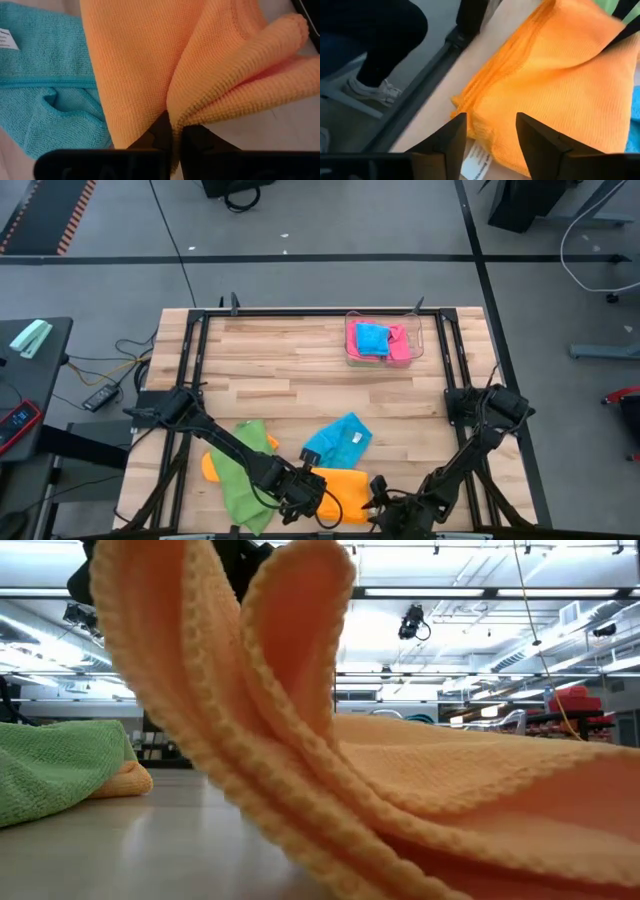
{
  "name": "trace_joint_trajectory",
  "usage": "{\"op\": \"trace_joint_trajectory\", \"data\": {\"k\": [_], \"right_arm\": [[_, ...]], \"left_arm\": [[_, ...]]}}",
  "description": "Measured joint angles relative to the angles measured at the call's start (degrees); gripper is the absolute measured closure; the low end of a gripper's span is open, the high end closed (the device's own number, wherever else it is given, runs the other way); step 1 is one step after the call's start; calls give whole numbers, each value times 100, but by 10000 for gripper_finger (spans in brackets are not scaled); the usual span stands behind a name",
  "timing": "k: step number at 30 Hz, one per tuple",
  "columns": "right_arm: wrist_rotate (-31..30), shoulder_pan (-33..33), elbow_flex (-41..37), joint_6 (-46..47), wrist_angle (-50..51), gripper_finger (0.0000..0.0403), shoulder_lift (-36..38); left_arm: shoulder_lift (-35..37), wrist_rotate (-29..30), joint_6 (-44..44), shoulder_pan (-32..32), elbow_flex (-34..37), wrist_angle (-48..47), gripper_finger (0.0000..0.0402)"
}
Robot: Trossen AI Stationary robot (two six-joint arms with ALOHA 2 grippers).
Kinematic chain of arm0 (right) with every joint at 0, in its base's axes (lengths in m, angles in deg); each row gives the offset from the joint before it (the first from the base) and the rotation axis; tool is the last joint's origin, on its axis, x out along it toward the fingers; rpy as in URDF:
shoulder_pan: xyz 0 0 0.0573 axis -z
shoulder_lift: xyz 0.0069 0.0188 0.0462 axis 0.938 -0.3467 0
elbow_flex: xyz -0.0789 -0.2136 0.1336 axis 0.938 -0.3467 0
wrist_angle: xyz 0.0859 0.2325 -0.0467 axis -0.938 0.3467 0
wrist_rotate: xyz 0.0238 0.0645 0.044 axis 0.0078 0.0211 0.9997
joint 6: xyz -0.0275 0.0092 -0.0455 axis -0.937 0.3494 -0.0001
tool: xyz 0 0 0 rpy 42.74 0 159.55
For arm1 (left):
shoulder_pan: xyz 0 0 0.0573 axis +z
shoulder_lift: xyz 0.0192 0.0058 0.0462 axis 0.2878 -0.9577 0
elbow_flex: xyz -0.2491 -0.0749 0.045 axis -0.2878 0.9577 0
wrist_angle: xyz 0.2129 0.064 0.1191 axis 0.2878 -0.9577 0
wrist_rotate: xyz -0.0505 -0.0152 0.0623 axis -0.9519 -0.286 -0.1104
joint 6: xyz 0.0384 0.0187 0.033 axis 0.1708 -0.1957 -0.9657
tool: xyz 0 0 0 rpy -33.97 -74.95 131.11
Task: Fold microfiber towels
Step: Fold the right yellow towel
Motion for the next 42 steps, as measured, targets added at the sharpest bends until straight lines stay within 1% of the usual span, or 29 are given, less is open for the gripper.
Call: {"op": "trace_joint_trajectory", "data": {"k": [4,9,13,16,17,22,30,31,35,39,42], "right_arm": [[105,89,-4,18,37,250,-81],[202,127,-4,20,24,288,-96],[500,173,-44,169,92,342,-96],[706,213,-97,302,85,385,-96],[722,234,-107,344,88,392,-96],[699,234,-25,384,74,397,-93],[588,234,352,411,94,399,-83],[631,233,395,351,98,399,-80],[1141,223,444,255,93,399,-74],[1179,242,246,579,87,398,-72],[1195,278,89,762,-41,386,-74]], "left_arm": [[0,3,-7,2,0,4,368],[0,2,-8,2,0,4,379],[0,2,-9,2,0,8,382],[0,2,-8,2,0,10,376],[0,3,-8,2,0,12,373],[0,4,-7,2,0,17,368],[0,32,-9,9,0,19,382],[0,32,-8,9,0,19,381],[0,31,17,9,0,19,371],[0,32,7,15,0,21,372],[0,42,2,30,-1,19,380]]}}
